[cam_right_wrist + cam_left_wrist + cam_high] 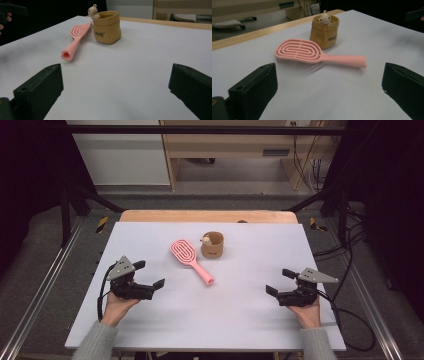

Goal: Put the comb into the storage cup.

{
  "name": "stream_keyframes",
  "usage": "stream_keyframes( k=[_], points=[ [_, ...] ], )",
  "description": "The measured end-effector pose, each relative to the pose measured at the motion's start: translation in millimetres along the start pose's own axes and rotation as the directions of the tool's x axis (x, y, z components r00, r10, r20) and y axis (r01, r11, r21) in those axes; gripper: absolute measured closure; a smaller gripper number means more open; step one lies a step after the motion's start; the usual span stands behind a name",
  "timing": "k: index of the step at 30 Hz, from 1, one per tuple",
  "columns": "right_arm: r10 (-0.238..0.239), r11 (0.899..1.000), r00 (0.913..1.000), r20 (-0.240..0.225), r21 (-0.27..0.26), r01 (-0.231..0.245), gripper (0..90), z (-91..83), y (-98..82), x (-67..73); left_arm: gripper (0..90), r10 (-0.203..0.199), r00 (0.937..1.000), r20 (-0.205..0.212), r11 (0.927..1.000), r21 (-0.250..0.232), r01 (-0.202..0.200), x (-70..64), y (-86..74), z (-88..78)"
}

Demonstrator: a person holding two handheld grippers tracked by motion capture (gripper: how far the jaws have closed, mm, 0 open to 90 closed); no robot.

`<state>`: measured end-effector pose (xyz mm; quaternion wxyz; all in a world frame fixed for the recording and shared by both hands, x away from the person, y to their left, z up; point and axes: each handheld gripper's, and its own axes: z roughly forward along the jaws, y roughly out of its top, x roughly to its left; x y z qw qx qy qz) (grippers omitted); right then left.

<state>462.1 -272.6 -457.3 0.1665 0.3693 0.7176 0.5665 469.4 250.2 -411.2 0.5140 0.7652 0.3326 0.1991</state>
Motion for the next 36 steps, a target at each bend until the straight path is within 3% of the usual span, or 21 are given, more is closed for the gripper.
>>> stream_keyframes(
  k=[23,36],
  points=[
    [-0.002,1.0,1.0,-0.003,0.007,0.002,0.2,0.5,-0.3,0.2,0.2,0.016,0.9998,0.006,0.9995,0.026,-0.017,-3.3,15.5,19.1],
    [-0.005,1.0,1.0,-0.004,0.008,0.005,0.2,1.0,-0.5,0.0,0.2,0.033,0.9994,0.011,0.9973,0.065,-0.034,-7.3,23.6,36.3]
  ],
)
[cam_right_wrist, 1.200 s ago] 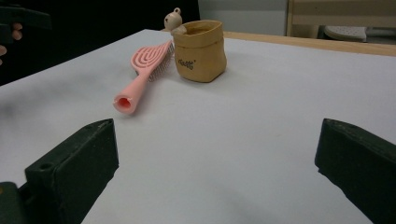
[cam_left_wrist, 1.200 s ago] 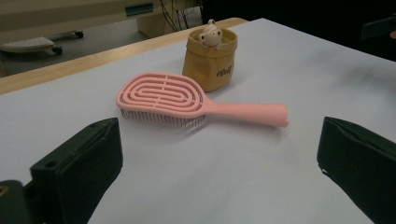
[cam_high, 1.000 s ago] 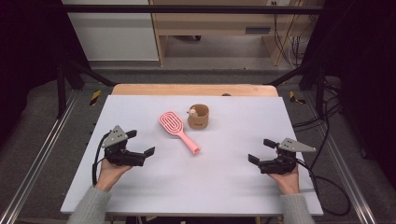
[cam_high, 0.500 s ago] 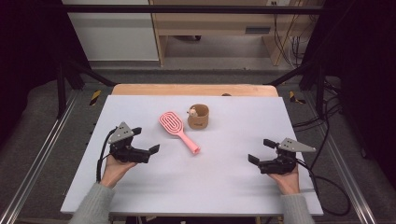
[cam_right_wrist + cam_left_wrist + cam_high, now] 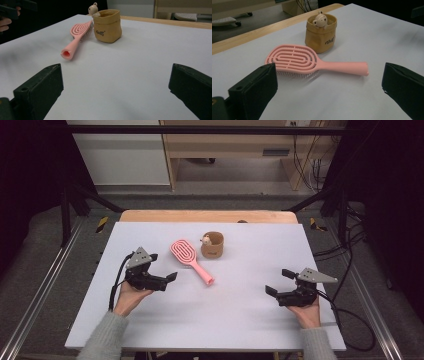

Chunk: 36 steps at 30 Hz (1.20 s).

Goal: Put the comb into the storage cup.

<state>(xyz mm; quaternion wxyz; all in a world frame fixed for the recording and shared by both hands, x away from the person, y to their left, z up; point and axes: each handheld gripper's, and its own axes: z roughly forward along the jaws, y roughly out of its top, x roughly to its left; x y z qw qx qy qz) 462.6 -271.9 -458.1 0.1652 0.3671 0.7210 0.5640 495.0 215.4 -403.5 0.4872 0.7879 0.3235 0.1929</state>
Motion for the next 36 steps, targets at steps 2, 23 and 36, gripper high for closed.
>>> stream_keyframes(
  k=[2,23,36],
  points=[
    [0.0,1.0,1.0,0.0,0.0,0.0,0.2,0.0,0.0,0.0,0.2,0.001,1.0,0.0,1.0,0.006,-0.001,-0.5,1.3,2.5],
    [0.0,1.0,1.0,0.001,-0.002,0.0,0.3,-0.3,0.1,-0.2,0.6,0.001,1.0,0.004,0.9991,0.043,-0.001,-7.1,13.8,30.3],
    [0.001,1.0,1.0,0.002,-0.001,-0.001,0.2,-0.7,0.3,-0.3,5.0,-0.008,1.0,-0.001,0.9972,0.074,0.008,-14.0,20.0,52.1]
  ],
)
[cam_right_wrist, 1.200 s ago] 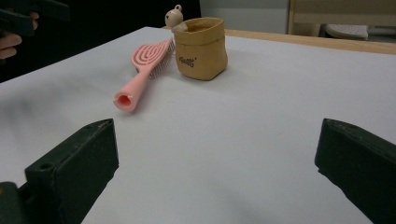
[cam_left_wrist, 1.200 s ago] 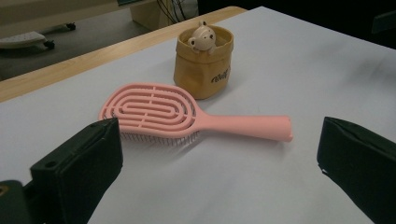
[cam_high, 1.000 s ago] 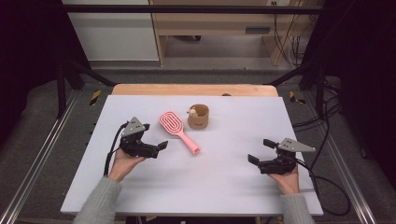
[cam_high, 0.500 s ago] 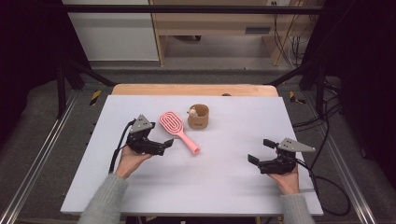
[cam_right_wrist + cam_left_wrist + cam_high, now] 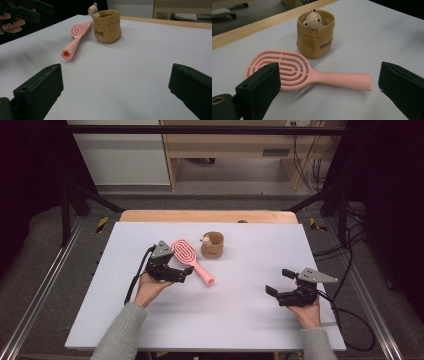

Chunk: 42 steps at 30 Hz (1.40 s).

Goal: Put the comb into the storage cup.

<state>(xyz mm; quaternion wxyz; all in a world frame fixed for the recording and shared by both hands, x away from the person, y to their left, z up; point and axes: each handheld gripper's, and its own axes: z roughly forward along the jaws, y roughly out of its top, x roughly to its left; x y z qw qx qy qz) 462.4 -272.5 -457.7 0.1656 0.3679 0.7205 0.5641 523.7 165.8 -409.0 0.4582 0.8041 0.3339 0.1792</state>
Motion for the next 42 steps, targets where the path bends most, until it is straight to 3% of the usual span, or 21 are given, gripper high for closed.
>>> stream_keyframes(
  k=[11,19,27,42],
  points=[
    [0.0,1.0,1.0,0.0,0.003,0.0,0.2,0.6,-0.3,0.2,14.9,-0.001,0.9999,-0.012,0.9998,0.02,0.002,-3.6,1.5,12.3],
    [0.0,1.0,1.0,0.0,0.002,0.0,0.3,0.6,-0.3,0.1,29.2,0.012,0.9999,-0.013,0.9993,0.036,-0.011,-10.7,4.8,21.5],
    [0.0,1.0,1.0,-0.001,0.001,0.0,0.2,0.3,-0.1,0.1,46.8,0.019,0.9997,0.014,0.9982,0.056,-0.02,-16.9,7.0,32.6],
    [-0.001,1.0,1.0,-0.001,0.002,0.001,0.2,0.6,-0.3,0.1,71.1,0.009,0.9992,0.039,0.9961,0.087,-0.013,-19.1,4.3,48.4]
  ],
)
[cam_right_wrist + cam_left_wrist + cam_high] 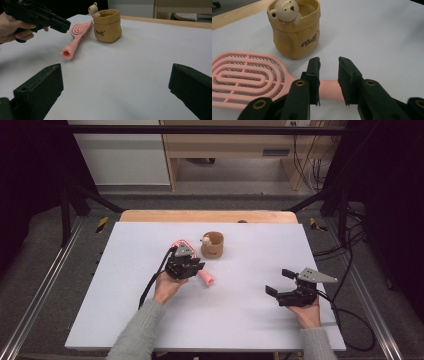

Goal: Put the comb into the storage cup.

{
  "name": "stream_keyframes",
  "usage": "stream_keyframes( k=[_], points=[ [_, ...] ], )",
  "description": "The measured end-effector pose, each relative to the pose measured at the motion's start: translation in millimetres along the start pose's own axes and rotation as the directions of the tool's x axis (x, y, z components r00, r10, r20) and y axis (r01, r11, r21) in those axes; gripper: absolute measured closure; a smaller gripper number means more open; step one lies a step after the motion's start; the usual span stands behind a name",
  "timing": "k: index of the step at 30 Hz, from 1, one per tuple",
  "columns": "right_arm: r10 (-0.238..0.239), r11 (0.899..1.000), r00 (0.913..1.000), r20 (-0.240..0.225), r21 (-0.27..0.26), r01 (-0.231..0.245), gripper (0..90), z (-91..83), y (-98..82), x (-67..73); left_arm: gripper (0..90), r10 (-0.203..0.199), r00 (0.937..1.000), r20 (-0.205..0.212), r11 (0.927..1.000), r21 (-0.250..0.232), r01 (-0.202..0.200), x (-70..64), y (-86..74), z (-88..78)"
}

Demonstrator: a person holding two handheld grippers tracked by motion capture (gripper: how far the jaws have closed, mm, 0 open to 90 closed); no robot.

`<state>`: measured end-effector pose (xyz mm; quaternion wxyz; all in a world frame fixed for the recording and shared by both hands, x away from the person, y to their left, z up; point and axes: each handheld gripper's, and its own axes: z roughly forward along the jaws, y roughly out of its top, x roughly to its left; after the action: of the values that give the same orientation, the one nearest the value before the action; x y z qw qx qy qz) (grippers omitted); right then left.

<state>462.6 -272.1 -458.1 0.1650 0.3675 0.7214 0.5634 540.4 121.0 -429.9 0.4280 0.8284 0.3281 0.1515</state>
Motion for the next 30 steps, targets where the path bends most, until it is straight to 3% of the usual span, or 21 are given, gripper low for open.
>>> stream_keyframes(
  k=[12,30],
  points=[
    [0.001,1.0,1.0,-0.001,0.0,-0.001,0.2,0.2,0.0,0.0,89.3,-0.018,0.9998,0.008,0.9991,0.038,0.018,-0.2,-3.3,15.2],
    [0.0,1.0,1.0,-0.002,-0.001,0.0,0.2,0.3,0.0,0.0,89.6,-0.009,0.9997,-0.022,0.9956,0.094,0.011,-1.8,-6.2,34.6]
  ],
)
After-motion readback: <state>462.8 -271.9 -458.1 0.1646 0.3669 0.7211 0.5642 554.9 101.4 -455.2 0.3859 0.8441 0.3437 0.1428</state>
